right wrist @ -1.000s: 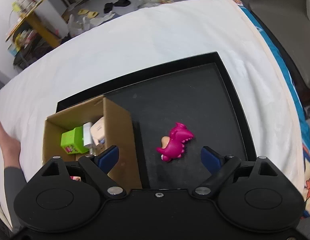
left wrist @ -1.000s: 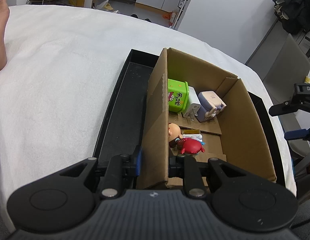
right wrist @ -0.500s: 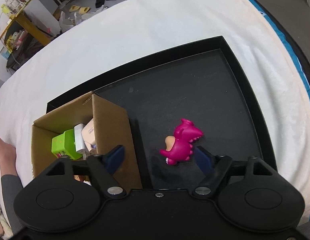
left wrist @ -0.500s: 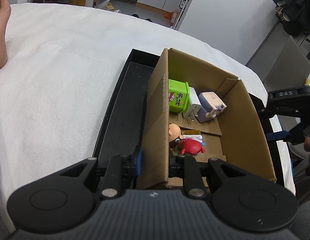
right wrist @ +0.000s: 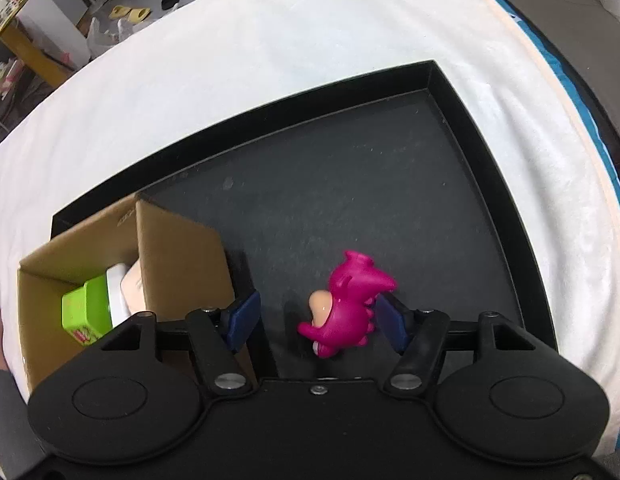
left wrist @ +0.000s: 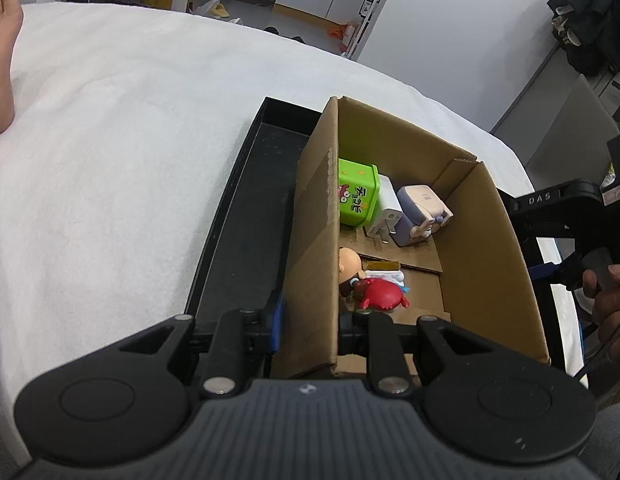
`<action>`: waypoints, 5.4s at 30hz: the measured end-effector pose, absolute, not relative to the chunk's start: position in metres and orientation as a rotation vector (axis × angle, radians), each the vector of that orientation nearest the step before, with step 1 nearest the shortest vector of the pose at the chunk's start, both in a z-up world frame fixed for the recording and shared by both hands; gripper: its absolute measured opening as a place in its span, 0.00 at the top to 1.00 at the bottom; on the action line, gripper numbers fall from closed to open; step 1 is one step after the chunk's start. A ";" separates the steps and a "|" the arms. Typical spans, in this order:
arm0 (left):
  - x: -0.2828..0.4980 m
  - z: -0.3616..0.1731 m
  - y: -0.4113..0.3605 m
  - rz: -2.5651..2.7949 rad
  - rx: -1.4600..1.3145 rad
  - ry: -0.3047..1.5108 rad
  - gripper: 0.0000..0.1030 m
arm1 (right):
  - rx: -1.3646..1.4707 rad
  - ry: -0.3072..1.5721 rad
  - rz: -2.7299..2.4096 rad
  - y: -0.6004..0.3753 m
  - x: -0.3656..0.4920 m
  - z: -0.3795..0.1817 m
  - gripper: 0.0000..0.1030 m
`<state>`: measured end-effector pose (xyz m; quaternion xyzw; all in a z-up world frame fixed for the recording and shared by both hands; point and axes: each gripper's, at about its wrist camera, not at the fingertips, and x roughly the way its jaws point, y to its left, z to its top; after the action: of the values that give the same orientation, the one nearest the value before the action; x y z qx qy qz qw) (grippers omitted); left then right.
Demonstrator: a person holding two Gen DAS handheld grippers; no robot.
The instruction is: Organize rigid objects
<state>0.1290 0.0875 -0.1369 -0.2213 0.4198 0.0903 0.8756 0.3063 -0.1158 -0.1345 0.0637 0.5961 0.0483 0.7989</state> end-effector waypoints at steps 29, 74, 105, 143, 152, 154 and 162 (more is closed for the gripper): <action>0.130 -0.138 0.088 0.189 -0.460 0.876 0.79 | 0.226 1.314 0.024 -0.148 0.304 -0.141 0.61; 0.130 -0.136 0.087 0.184 -0.475 0.877 0.79 | 0.076 1.258 0.421 -0.055 0.272 -0.062 0.61; 0.132 -0.135 0.084 0.184 -0.484 0.911 0.78 | -0.096 1.194 0.388 -0.043 0.253 -0.053 0.49; 0.087 -0.007 0.018 0.163 -0.348 0.915 0.19 | 0.205 1.036 0.373 -0.198 0.177 -0.010 0.00; 0.073 0.008 -0.002 0.143 -0.288 0.926 0.17 | 0.195 1.022 0.351 -0.221 0.155 -0.003 0.00; 0.070 0.012 -0.006 0.134 -0.280 0.922 0.16 | 0.196 1.011 0.352 -0.225 0.150 0.000 0.00; 0.056 0.022 -0.024 0.114 -0.227 0.922 0.13 | 0.184 0.986 0.341 -0.235 0.131 0.014 0.00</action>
<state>0.0563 -0.0238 0.0218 -0.1093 0.4438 0.0547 0.8878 0.1314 -0.2345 0.0136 0.0878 0.4701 0.1626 0.8631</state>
